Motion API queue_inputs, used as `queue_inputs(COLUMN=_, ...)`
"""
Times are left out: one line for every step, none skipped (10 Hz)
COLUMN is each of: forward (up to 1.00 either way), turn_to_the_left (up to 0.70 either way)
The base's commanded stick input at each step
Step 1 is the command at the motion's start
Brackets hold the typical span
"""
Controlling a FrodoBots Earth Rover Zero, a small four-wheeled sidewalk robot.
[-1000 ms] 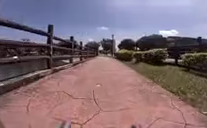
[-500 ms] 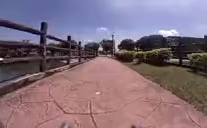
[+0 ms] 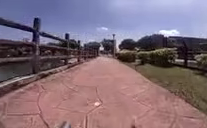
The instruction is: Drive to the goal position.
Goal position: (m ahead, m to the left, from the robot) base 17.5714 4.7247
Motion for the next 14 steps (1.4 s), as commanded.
queue_inputs(forward=0.7, turn_to_the_left=0.0)
queue_inputs(forward=0.7, turn_to_the_left=0.0)
queue_inputs(forward=0.7, turn_to_the_left=0.0)
queue_inputs(forward=0.7, turn_to_the_left=0.0)
queue_inputs(forward=0.7, turn_to_the_left=0.0)
queue_inputs(forward=0.7, turn_to_the_left=0.0)
queue_inputs(forward=0.7, turn_to_the_left=0.0)
queue_inputs(forward=0.7, turn_to_the_left=0.0)
queue_inputs(forward=0.7, turn_to_the_left=0.0)
queue_inputs(forward=0.7, turn_to_the_left=0.0)
queue_inputs(forward=0.7, turn_to_the_left=0.0)
queue_inputs(forward=0.7, turn_to_the_left=0.0)
queue_inputs(forward=0.7, turn_to_the_left=0.0)
queue_inputs(forward=0.7, turn_to_the_left=0.0)
